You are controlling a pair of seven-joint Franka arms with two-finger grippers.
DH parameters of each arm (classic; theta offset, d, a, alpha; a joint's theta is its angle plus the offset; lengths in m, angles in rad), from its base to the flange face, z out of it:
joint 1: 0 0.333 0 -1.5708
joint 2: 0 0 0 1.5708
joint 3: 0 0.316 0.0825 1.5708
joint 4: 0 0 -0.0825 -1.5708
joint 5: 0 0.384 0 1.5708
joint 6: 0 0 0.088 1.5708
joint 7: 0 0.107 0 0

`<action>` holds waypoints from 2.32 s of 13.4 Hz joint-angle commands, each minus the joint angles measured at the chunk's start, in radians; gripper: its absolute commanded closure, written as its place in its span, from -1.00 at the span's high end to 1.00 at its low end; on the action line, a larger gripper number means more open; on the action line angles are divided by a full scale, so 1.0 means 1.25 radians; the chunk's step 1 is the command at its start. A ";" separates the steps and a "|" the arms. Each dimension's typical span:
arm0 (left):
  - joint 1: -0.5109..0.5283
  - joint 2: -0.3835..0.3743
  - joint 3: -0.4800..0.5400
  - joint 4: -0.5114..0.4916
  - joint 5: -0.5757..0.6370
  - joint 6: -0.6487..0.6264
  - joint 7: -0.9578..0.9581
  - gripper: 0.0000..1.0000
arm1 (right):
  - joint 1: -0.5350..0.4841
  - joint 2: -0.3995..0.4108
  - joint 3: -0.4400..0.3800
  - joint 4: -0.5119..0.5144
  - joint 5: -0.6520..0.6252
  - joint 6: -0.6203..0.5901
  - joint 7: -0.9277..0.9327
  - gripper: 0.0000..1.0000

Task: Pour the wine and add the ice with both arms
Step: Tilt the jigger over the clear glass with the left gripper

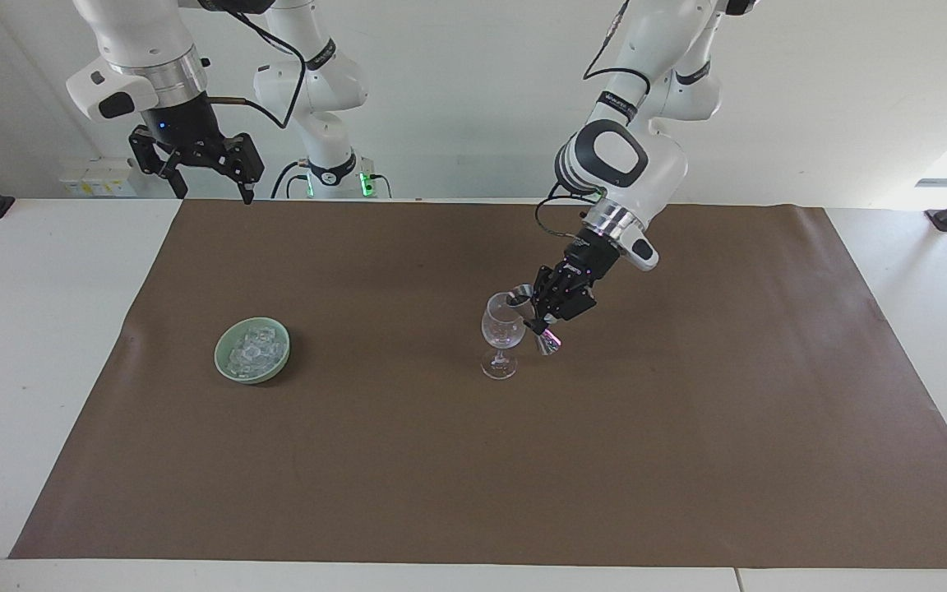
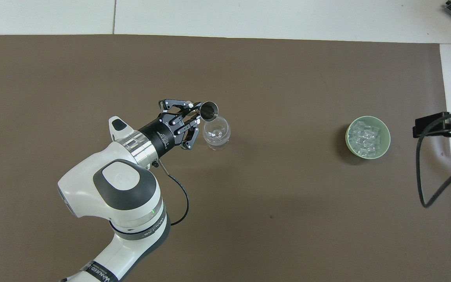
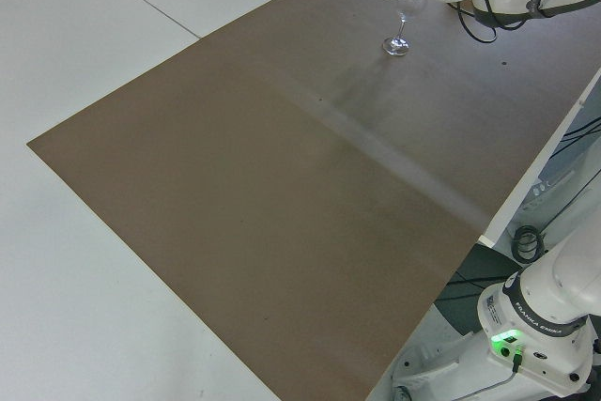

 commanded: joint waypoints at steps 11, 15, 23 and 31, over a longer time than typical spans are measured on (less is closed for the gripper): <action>-0.024 0.008 0.009 0.013 0.008 0.042 0.163 -1.00 | 0.000 -0.010 -0.005 -0.013 0.015 -0.004 -0.012 1.00; -0.047 0.012 0.009 0.020 0.007 0.088 0.193 -1.00 | 0.000 -0.012 -0.003 -0.013 0.015 -0.004 -0.012 1.00; -0.052 0.019 0.009 0.024 0.050 0.107 0.269 -1.00 | 0.000 -0.013 -0.005 -0.013 0.015 -0.004 -0.012 1.00; -0.073 0.041 0.008 0.051 0.095 0.179 0.280 -1.00 | 0.000 -0.013 -0.005 -0.013 0.015 -0.004 -0.012 1.00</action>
